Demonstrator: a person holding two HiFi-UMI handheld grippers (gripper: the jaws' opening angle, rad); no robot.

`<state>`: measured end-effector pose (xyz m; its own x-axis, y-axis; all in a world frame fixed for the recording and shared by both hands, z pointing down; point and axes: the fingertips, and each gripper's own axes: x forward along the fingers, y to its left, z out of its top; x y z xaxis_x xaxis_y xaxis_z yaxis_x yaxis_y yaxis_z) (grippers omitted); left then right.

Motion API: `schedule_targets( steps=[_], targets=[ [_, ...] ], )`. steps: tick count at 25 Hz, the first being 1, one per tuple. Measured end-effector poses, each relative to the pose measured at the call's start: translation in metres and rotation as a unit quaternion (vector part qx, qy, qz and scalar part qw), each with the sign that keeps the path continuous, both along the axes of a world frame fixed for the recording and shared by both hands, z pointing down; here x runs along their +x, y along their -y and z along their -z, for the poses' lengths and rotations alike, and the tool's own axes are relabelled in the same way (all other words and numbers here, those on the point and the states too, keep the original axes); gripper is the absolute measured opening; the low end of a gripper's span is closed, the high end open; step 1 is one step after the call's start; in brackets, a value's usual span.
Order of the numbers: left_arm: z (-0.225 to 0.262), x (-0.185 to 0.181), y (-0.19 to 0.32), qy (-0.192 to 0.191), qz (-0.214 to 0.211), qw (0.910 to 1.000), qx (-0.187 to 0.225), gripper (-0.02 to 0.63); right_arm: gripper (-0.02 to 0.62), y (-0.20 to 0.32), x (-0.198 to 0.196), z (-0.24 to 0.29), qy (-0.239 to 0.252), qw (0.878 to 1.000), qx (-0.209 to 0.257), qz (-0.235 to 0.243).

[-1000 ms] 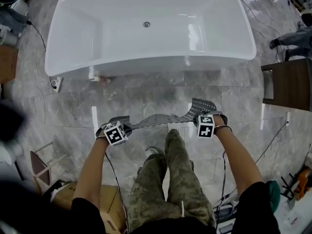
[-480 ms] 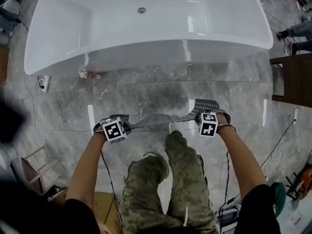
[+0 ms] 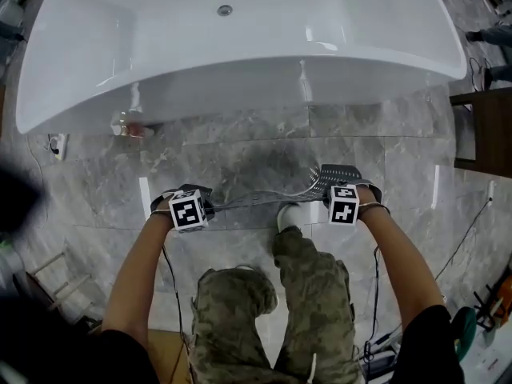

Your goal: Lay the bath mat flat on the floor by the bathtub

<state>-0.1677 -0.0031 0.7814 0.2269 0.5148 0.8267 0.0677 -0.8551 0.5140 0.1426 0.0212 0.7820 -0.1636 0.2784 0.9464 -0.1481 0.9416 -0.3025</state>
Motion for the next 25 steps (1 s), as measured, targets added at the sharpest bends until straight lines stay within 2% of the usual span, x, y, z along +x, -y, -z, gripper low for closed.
schedule_targets(
  steps=[4, 7, 11, 15, 18, 22, 25],
  targets=[
    [-0.009, 0.01, 0.022, -0.015, 0.004, 0.9999, -0.006, 0.029, 0.023, 0.024, 0.007, -0.015, 0.006, 1.0, 0.006, -0.019],
    [-0.013, 0.014, 0.062, -0.036, 0.029, 0.9986, 0.027, 0.03, 0.025, 0.06, 0.014, -0.024, 0.007, 0.999, 0.043, -0.029],
    [-0.037, 0.019, 0.115, -0.042, 0.058, 0.9937, 0.086, 0.035, 0.025, 0.106, 0.018, -0.046, 0.008, 0.994, 0.102, -0.036],
    [-0.075, 0.021, 0.16, -0.028, 0.066, 0.9824, 0.173, 0.037, 0.025, 0.149, 0.017, -0.077, -0.015, 0.984, 0.18, 0.004],
    [-0.107, 0.022, 0.185, -0.02, 0.06, 0.9717, 0.228, 0.035, 0.025, 0.174, 0.017, -0.105, -0.021, 0.976, 0.217, 0.001],
    [-0.15, 0.018, 0.207, -0.006, 0.084, 0.9601, 0.267, 0.037, 0.025, 0.191, 0.021, -0.154, -0.017, 0.971, 0.239, -0.018],
    [-0.179, 0.018, 0.218, 0.004, 0.08, 0.9514, 0.297, 0.046, 0.025, 0.194, 0.02, -0.191, -0.019, 0.966, 0.255, -0.032]
  ],
)
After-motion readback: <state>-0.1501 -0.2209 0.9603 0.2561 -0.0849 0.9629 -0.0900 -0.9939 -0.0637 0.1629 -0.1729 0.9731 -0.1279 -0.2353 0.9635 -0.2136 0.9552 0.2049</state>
